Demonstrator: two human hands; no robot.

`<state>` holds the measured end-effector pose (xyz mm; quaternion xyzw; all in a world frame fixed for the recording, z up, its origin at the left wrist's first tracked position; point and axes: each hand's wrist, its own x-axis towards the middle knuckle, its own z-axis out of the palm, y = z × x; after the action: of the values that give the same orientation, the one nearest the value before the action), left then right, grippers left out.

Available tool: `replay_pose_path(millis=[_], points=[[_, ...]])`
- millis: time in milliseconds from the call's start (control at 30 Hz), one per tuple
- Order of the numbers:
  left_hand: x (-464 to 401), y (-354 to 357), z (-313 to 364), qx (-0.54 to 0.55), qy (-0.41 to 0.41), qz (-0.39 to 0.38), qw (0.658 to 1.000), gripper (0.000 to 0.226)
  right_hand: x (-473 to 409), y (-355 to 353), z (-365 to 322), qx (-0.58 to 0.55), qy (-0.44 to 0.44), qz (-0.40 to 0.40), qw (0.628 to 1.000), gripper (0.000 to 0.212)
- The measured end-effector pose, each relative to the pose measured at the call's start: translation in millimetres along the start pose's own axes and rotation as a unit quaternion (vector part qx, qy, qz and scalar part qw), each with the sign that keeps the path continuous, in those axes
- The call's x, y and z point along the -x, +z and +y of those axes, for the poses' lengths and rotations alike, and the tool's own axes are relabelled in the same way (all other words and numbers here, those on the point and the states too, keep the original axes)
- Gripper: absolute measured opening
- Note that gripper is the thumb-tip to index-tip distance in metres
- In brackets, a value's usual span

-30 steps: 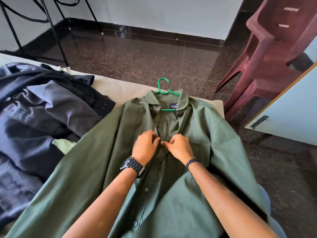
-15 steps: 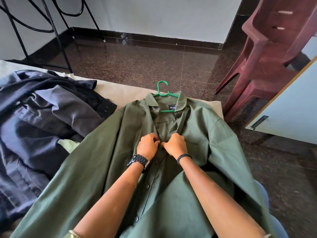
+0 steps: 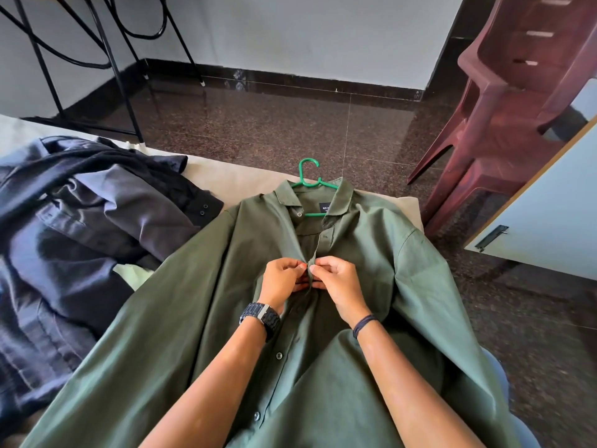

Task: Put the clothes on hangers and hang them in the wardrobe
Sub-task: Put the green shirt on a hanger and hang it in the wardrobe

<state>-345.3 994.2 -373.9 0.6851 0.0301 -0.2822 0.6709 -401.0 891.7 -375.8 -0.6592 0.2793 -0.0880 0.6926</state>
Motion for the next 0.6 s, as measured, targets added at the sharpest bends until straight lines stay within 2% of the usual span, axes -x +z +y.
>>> replay_pose_path(millis=[100,233,400,600], points=[[0.8,-0.7,0.6,0.001,0.001,-0.001,1.000,0.025,-0.9,0.6,0.0,0.034,-0.018,0.005,0.999,0.015],[5.3,1.1,0.6,0.013,0.007,0.001,1.000,0.026,-2.8,3.2,0.5,0.086,-0.037,0.070,0.993,0.009],[7.8,1.7,2.5,0.035,0.019,0.010,0.999,0.025,-4.2,4.1,0.4,0.123,-0.046,0.104,0.986,0.011],[5.2,1.4,0.8,0.005,0.018,0.009,1.000,0.025,-4.0,1.5,2.0,0.085,-0.019,0.016,0.996,0.019]])
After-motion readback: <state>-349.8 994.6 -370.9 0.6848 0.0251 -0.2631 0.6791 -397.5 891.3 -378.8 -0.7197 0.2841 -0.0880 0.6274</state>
